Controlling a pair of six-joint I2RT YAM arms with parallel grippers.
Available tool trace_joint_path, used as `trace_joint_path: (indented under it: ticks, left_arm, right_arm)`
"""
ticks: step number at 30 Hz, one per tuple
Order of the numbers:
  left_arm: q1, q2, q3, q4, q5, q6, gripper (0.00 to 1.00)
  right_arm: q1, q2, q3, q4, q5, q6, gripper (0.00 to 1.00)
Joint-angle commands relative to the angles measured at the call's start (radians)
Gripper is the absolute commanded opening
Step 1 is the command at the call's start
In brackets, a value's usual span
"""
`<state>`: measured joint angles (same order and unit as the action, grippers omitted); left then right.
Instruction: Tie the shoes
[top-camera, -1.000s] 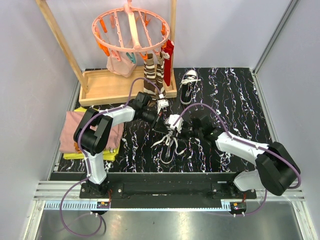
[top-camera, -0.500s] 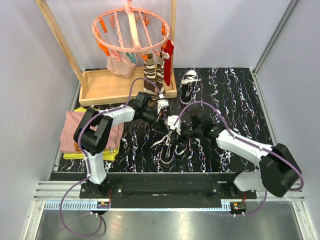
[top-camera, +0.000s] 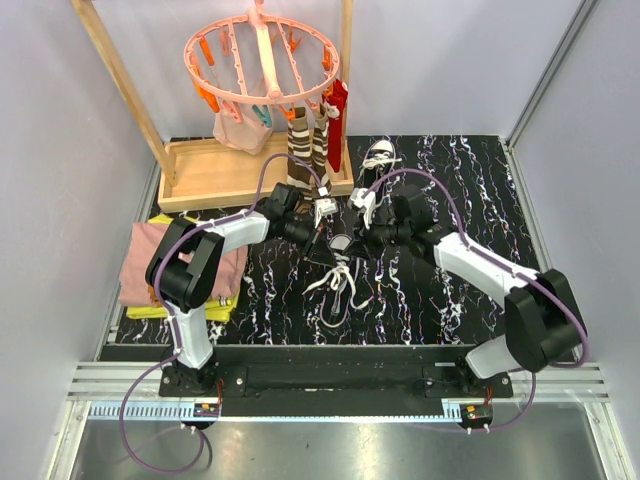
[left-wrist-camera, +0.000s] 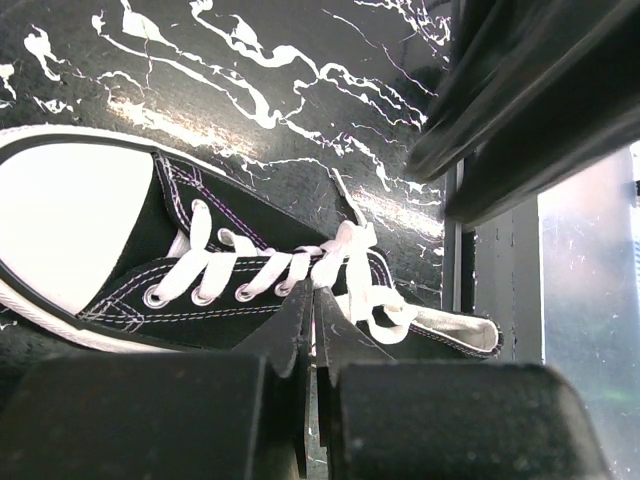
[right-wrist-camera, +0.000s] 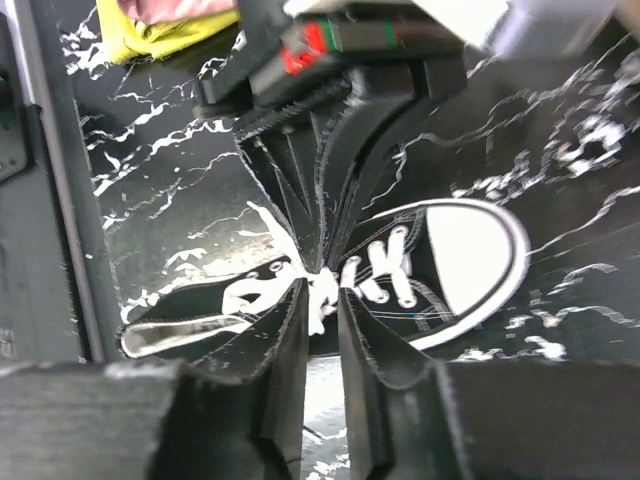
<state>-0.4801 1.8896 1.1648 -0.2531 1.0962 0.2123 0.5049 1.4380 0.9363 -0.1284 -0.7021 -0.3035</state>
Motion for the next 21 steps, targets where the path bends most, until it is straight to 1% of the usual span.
trace_joint_path:
  ticks: [1,4,10,14,18,21]
  left_arm:
    - [-0.008,-0.055,0.004,0.025,0.028,0.041,0.00]
    - [-0.009,-0.063,0.003,0.025,0.027,0.048,0.00]
    - [-0.017,-0.064,-0.001,0.025,0.025,0.064,0.00]
    - [-0.017,-0.063,0.007,0.023,0.022,0.064,0.00]
    - [-0.017,-0.061,0.012,0.025,0.025,0.062,0.00]
    - [-0.022,-0.057,0.016,0.023,0.030,0.064,0.00]
  right_arm:
    - [0.003,0.062,0.029,-0.022,-0.065,0.098,0.24]
    - [0.001,0.094,0.025,-0.020,-0.060,0.112,0.24]
    - [-0.002,0.160,0.047,-0.017,-0.082,0.139,0.30]
    - [-0.002,0.165,0.032,-0.020,-0.117,0.142,0.30]
    - [-0.002,0.154,0.004,-0.020,-0.119,0.147,0.34]
    - [0.000,0.150,-0.010,-0.020,-0.132,0.152,0.35]
